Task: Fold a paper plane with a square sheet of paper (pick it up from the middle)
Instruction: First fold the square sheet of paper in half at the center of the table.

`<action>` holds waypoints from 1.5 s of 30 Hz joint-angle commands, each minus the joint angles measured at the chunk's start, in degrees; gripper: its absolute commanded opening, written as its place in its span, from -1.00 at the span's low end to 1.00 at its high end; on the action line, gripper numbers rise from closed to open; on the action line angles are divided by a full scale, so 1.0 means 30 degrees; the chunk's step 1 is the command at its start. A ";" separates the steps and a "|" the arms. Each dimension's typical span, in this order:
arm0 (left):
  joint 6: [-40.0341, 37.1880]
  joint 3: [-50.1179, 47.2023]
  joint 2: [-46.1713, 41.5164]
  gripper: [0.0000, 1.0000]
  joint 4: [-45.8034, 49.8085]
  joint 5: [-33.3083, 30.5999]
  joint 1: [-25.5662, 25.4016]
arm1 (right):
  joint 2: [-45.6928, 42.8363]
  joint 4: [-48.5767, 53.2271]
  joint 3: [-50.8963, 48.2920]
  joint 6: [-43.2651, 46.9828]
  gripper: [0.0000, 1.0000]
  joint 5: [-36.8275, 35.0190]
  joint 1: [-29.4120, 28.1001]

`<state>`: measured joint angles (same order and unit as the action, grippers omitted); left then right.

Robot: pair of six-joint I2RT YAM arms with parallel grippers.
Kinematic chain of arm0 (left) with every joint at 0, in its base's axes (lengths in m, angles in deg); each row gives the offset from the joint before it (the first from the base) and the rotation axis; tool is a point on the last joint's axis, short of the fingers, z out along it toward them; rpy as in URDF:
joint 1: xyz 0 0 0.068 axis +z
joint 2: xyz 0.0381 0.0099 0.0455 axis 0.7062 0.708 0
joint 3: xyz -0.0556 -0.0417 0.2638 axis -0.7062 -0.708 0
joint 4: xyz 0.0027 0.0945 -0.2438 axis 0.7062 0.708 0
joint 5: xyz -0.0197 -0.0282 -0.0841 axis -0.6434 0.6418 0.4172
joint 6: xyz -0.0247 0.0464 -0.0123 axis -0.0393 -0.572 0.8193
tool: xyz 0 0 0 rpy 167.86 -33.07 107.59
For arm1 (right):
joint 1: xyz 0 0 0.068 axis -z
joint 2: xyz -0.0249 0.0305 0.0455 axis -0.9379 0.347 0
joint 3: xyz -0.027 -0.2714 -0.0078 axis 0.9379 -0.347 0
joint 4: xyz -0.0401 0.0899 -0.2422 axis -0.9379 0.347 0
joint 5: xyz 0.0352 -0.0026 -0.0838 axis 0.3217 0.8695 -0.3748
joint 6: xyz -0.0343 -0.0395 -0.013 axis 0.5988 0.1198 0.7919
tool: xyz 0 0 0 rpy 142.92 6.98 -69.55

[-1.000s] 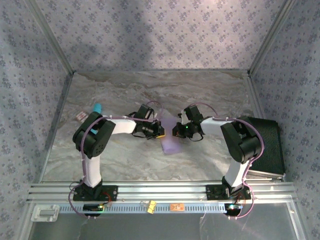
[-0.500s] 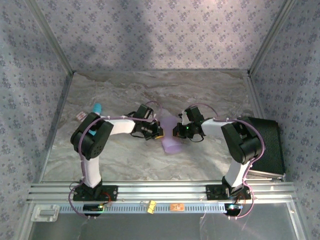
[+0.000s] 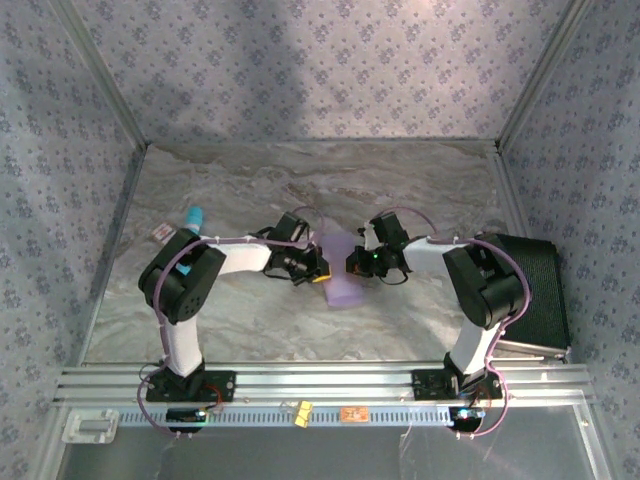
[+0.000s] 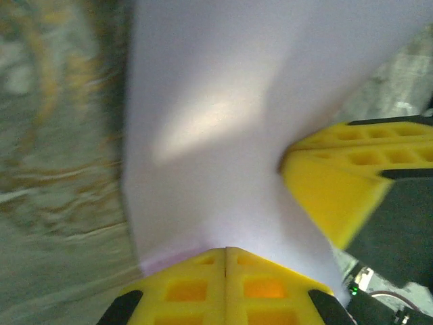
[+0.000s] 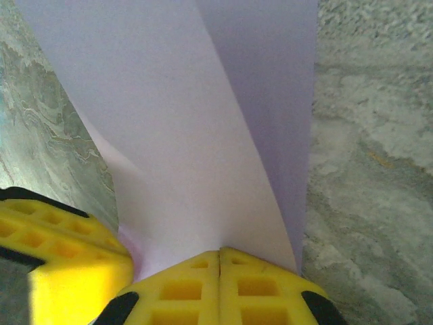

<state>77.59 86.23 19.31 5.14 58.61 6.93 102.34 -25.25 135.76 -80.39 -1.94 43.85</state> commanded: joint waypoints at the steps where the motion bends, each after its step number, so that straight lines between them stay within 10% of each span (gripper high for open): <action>1: -0.0640 -0.0808 0.0346 -1.00 0.0169 -0.0733 -0.0124 | 0.0379 0.1689 -0.0880 -0.0176 -1.00 -0.1329 0.0165; 45: 0.0072 -0.1608 -0.2290 -1.00 -0.0165 -0.1521 -0.1492 | 0.0262 0.0895 -0.1467 -0.0724 -1.00 -0.1629 0.0197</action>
<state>78.44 80.22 15.33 1.45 54.52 2.97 101.53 -29.62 133.11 -82.53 -2.01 43.96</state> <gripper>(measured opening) 0.052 0.052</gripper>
